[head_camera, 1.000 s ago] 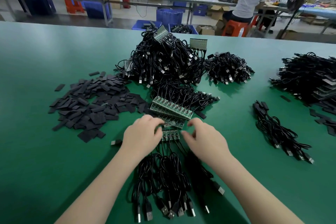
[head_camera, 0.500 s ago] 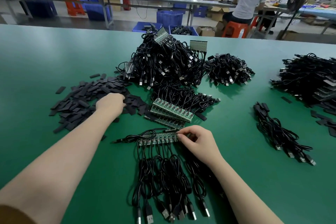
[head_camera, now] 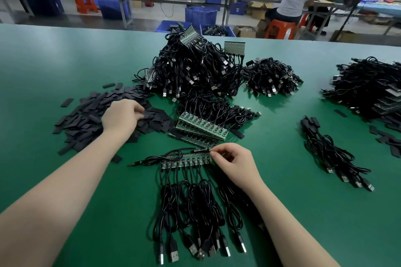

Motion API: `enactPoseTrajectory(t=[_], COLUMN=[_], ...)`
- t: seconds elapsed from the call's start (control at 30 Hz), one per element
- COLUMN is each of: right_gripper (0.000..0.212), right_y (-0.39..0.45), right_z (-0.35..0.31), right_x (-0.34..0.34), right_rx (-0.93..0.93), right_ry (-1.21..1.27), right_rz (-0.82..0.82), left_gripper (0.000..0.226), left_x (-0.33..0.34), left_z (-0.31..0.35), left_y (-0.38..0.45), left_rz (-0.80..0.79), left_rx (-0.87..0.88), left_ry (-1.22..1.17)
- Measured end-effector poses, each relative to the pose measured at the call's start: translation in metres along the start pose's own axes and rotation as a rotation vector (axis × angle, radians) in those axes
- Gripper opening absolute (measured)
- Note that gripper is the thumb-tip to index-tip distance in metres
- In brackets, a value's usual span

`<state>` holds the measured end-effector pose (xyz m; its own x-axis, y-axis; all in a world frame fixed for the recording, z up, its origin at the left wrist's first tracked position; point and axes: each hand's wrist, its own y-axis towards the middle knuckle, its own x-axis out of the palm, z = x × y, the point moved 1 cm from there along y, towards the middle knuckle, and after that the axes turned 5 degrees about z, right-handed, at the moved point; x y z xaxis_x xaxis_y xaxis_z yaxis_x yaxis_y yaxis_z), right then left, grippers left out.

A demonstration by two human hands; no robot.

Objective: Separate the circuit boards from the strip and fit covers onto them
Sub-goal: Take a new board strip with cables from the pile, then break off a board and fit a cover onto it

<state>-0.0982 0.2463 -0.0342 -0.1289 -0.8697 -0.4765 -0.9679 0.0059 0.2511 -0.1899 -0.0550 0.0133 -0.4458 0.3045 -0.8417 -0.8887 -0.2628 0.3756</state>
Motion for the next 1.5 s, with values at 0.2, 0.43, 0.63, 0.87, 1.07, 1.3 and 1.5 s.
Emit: enactPoseTrajectory(t=[0.2, 0.43, 0.63, 0.87, 1.07, 1.3, 1.5], right_gripper=[0.01, 0.006, 0.006, 0.008, 0.016, 0.018, 0.019], right_y=[0.0, -0.002, -0.001, 0.001, 0.0, -0.001, -0.003], right_z=[-0.001, -0.001, 0.001, 0.003, 0.003, -0.001, -0.002], right_x=[-0.001, -0.004, -0.007, -0.006, -0.006, -0.01, -0.012], right_rx=[0.068, 0.107, 0.104, 0.187, 0.233, 0.194, 0.173], right_ry=[0.158, 0.289, 0.307, 0.431, 0.348, 0.38, 0.41], right_rz=[0.009, -0.046, 0.028, 0.143, 0.172, 0.158, 0.149], left_gripper=[0.013, 0.019, 0.019, 0.032, 0.024, 0.012, 0.01], left_x=[-0.029, 0.002, 0.017, 0.023, 0.023, 0.021, 0.033], left_z=[0.061, 0.126, 0.132, 0.101, 0.103, 0.109, 0.105], left_y=[-0.048, -0.107, -0.116, -0.111, -0.106, -0.118, -0.128], left_rz=[0.122, -0.361, -0.398, -0.322, -0.319, -0.147, -0.38], left_rx=[0.259, 0.173, 0.175, 0.382, 0.384, 0.383, 0.266], left_ry=[-0.53, -1.013, -0.987, 0.065, -0.015, -0.346, -0.708])
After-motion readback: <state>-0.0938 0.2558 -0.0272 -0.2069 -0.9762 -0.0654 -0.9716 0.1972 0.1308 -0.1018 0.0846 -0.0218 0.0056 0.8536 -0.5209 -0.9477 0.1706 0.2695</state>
